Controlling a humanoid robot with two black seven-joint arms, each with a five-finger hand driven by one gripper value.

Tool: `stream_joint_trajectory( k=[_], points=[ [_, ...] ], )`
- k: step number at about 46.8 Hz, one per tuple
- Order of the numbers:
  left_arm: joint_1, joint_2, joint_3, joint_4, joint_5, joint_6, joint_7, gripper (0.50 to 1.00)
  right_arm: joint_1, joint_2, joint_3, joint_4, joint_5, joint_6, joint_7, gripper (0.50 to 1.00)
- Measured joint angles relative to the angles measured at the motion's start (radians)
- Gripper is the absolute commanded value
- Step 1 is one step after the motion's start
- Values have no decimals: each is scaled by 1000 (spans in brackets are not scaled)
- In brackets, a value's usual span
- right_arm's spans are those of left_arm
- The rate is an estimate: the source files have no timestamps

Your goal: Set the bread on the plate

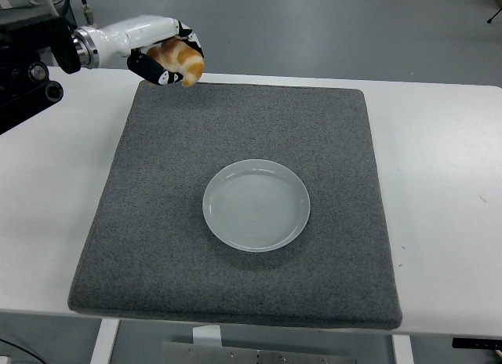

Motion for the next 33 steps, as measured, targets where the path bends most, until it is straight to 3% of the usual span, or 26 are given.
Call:
stream_joint_trajectory(
  k=[18,33],
  points=[
    [-12,-10,0,-165,1,13,-4,500,0,0,0,0,0,0,0,932],
    [-22,-114,10,-214,14,13,-5,500,0,0,0,0,0,0,0,930]
  ],
)
